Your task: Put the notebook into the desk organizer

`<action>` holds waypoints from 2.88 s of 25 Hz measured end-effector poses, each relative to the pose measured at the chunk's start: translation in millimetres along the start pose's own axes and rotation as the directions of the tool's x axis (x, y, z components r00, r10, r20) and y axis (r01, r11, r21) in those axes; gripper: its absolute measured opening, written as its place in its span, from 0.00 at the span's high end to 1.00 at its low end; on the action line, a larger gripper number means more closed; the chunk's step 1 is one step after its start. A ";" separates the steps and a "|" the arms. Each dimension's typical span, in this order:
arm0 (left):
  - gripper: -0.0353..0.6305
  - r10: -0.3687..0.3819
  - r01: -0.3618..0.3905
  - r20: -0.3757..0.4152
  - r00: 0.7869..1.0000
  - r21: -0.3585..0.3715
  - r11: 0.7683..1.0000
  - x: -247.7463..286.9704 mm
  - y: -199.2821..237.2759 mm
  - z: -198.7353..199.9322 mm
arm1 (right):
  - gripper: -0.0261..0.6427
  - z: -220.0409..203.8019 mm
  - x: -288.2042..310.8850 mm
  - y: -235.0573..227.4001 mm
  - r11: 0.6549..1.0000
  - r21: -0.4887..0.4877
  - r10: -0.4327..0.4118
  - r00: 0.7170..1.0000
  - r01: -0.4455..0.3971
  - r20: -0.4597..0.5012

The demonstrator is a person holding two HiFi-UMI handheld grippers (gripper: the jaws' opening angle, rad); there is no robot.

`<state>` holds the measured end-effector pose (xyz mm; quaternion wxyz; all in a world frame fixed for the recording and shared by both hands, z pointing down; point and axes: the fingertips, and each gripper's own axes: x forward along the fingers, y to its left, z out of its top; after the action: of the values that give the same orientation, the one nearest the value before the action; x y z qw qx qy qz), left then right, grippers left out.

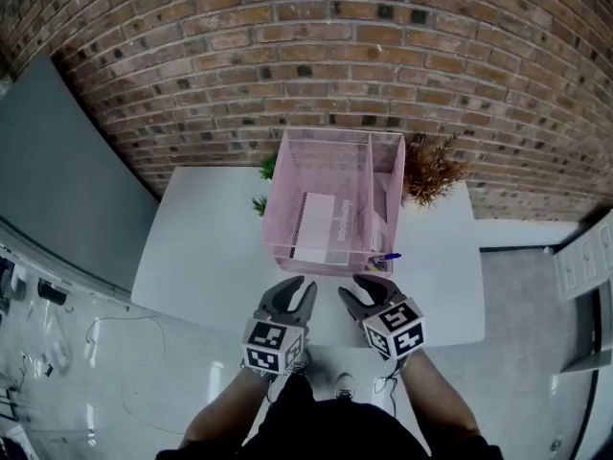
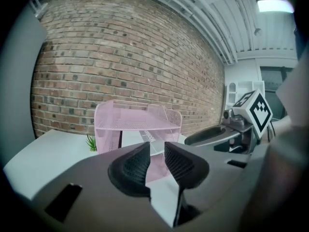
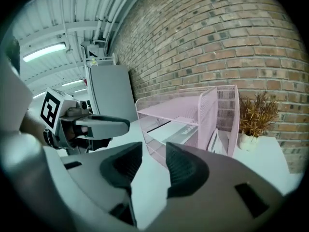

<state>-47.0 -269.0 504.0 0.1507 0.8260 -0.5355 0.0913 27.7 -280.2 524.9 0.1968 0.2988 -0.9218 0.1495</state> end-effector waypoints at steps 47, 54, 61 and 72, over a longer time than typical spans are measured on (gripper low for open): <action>0.94 -0.170 0.166 0.094 0.981 0.050 0.985 -310.3 -54.2 -53.0 | 0.96 -31.9 -137.4 285.6 0.980 0.057 -0.198 0.952 0.190 0.233; 0.94 -0.179 0.178 0.105 0.978 0.019 0.984 -312.1 -77.5 -52.3 | 0.96 -36.5 -167.1 281.7 0.976 0.056 -0.219 0.947 0.212 0.233; 0.94 -0.171 0.172 0.099 0.980 -0.002 0.985 -310.6 -97.3 -57.7 | 0.96 -48.6 -185.7 278.6 0.977 0.059 -0.212 0.950 0.204 0.228; 0.94 -0.175 0.174 0.109 0.978 0.025 0.984 -321.9 -107.9 -53.1 | 0.96 -45.3 -196.2 288.3 0.978 0.051 -0.210 0.945 0.204 0.251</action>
<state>-80.0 66.4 437.0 0.1218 0.8747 -0.4677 0.0358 10.3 58.1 430.4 0.0876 0.4130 -0.9010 0.0998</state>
